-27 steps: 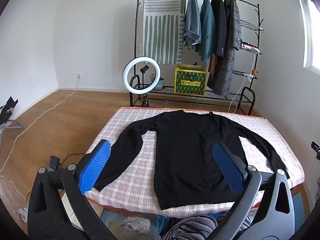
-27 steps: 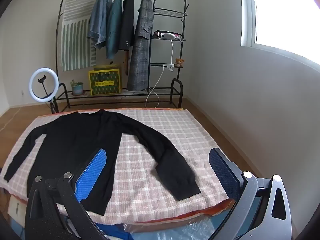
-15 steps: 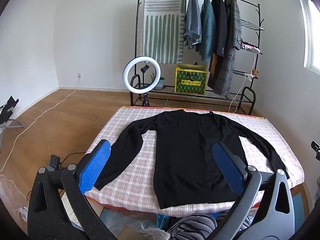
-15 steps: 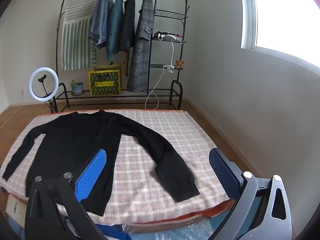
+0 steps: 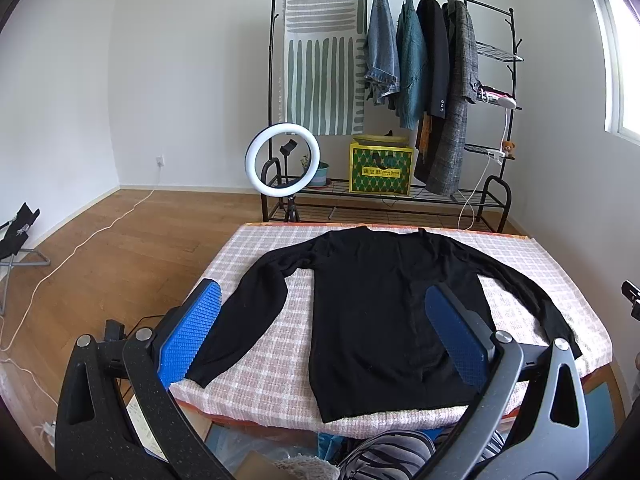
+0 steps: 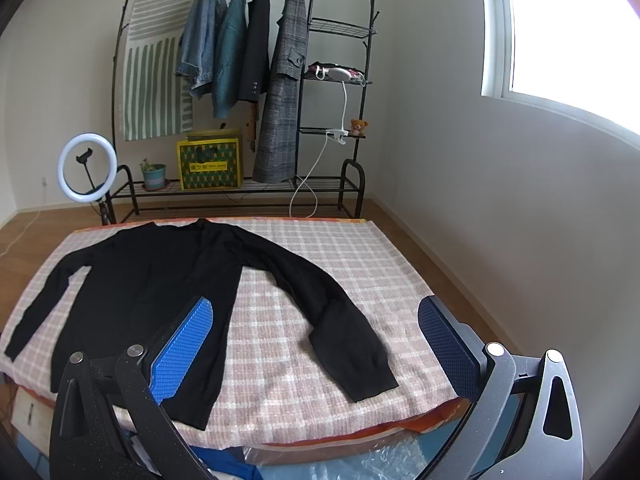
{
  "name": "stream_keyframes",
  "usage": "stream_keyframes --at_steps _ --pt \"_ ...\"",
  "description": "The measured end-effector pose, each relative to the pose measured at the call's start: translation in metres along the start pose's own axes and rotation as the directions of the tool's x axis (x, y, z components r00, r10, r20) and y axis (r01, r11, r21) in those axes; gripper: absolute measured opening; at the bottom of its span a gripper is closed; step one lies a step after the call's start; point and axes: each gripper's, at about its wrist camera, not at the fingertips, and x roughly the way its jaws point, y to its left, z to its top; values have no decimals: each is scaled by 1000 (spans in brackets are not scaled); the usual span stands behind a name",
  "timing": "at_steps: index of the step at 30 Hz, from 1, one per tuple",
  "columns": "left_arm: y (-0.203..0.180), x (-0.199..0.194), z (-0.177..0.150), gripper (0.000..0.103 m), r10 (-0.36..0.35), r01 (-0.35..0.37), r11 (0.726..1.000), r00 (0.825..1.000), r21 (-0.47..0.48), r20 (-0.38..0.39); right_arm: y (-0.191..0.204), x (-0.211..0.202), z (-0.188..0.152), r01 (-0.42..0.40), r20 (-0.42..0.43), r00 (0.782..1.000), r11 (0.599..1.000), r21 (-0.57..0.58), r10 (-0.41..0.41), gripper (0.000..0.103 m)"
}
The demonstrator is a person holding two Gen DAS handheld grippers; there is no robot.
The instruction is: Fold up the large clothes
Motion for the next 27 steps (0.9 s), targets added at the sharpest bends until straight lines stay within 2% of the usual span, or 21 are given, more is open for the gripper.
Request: stream_keyframes --at_steps 27 --pt "3 -8 7 103 3 -3 1000 1000 -4 14 -3 -1 1 4 3 1000 1000 -11 -4 102"
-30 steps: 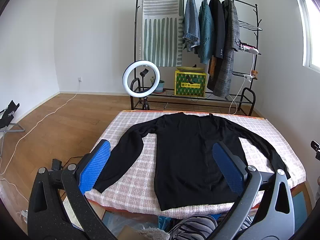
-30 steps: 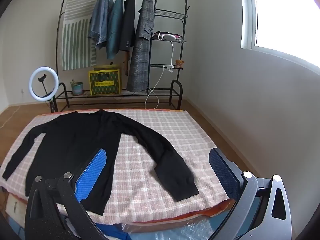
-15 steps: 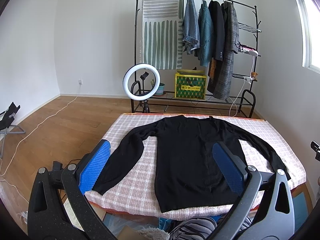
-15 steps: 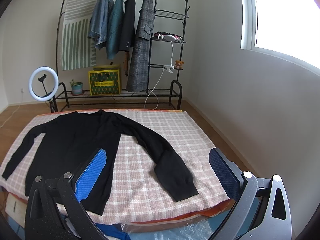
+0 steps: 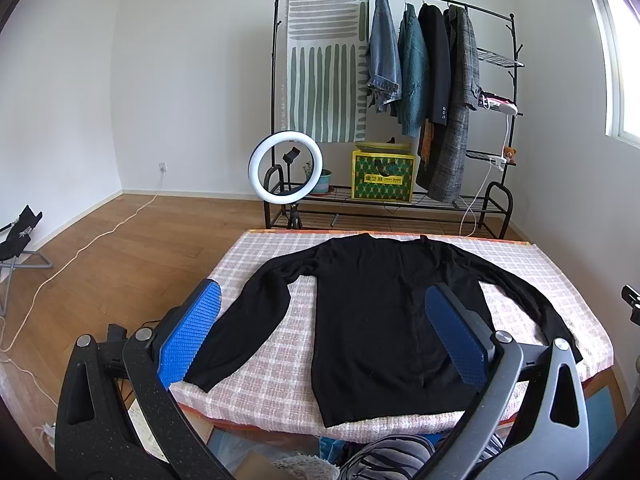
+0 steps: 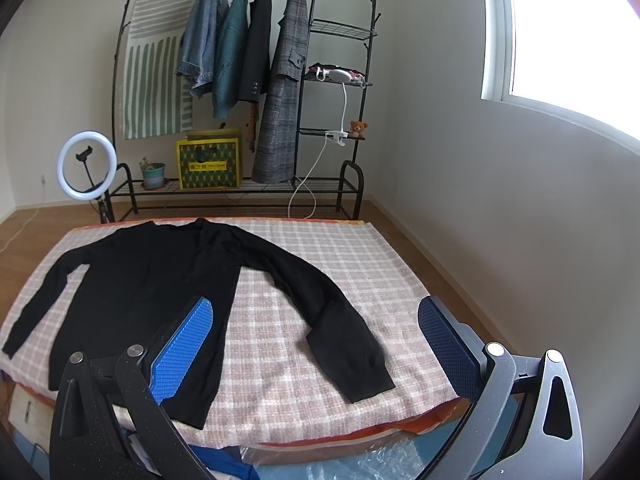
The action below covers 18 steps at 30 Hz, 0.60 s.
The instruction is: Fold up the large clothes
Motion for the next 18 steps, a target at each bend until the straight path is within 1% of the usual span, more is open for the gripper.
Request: stream_keyframes --at_steps 18 --pt "-1 0 -4 103 1 -1 1000 1000 1 2 2 -1 0 6 -1 1000 1000 -5 -6 102"
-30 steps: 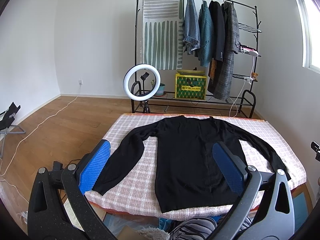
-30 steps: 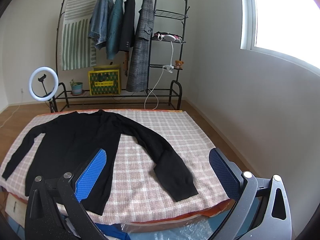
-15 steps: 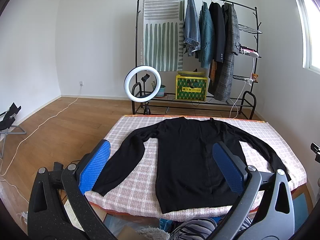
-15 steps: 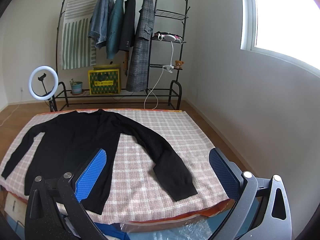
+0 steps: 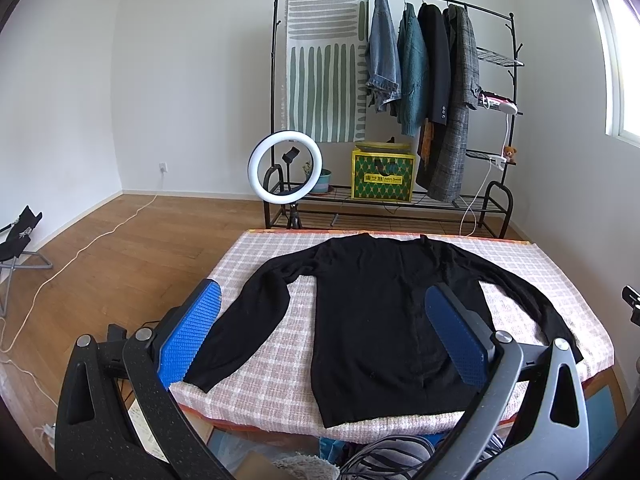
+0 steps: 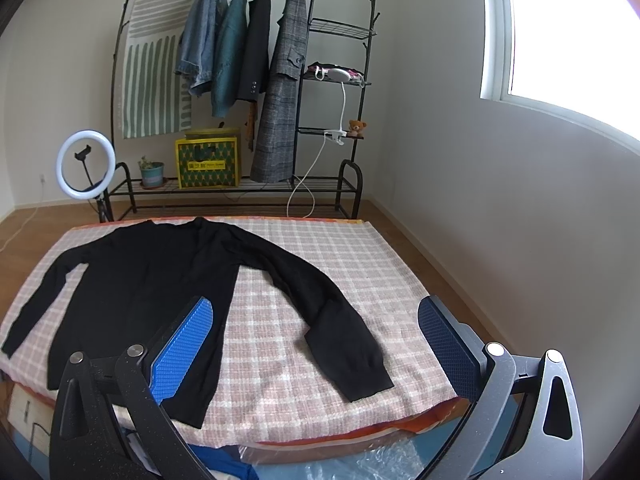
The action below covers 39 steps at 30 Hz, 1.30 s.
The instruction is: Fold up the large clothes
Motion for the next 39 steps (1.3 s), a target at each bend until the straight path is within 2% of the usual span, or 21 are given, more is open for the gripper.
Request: stream_keyframes --at_steps 18,25,33,39 --pt "-1 0 -1 103 2 -2 1000 1000 1 2 0 2 -1 6 0 1000 1000 -6 -6 102" --pt "8 2 2 103 35 -35 999 999 9 10 3 5 -2 21 -7 1000 1000 -6 -21 102" --pt "29 27 -4 103 66 -66 998 997 7 -48 12 2 3 55 0 998 998 -7 -55 102" --pt "43 42 -16 103 86 -85 996 993 11 -85 19 4 7 44 3 999 999 -12 -44 102"
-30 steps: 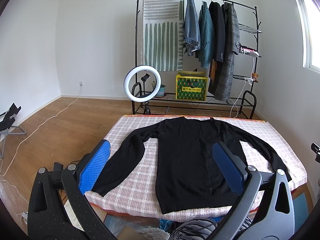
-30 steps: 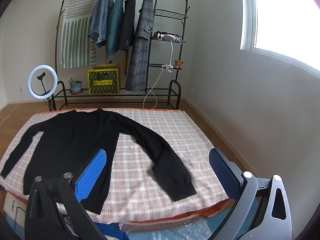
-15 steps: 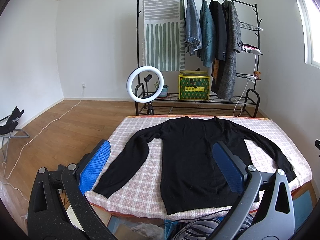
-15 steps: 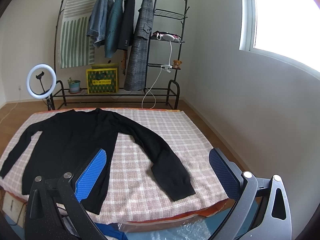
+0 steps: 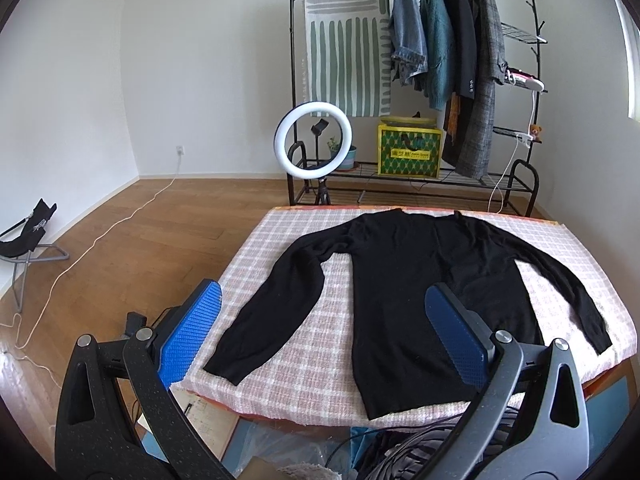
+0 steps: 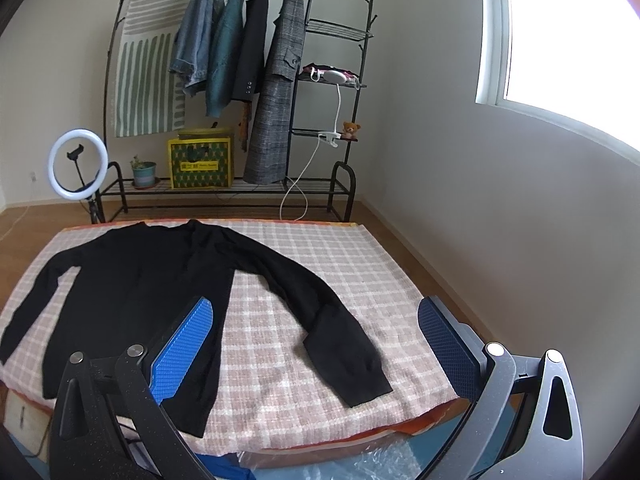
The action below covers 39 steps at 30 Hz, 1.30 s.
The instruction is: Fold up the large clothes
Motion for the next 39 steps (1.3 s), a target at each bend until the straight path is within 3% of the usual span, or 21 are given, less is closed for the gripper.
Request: stream_keyframes --at_steps 9,18,23,29,39 --pt "37 25 -11 103 52 -55 997 998 -54 -44 26 4 9 -40 15 999 999 -34 41 102" --pt "83 51 -29 100 51 -61 990 995 -131 -83 68 13 26 -118 24 992 990 -79 120 102" --pt "106 73 -38 76 1 -23 984 992 -179 -127 105 22 34 -192 25 980 974 -124 196 102" --pt "128 109 -55 55 -42 1 978 981 -208 -192 152 41 44 -284 -4 958 946 -154 287 102" --pt "167 165 -90 54 -100 22 960 958 -278 -268 230 68 44 -399 -62 916 885 -241 396 102"
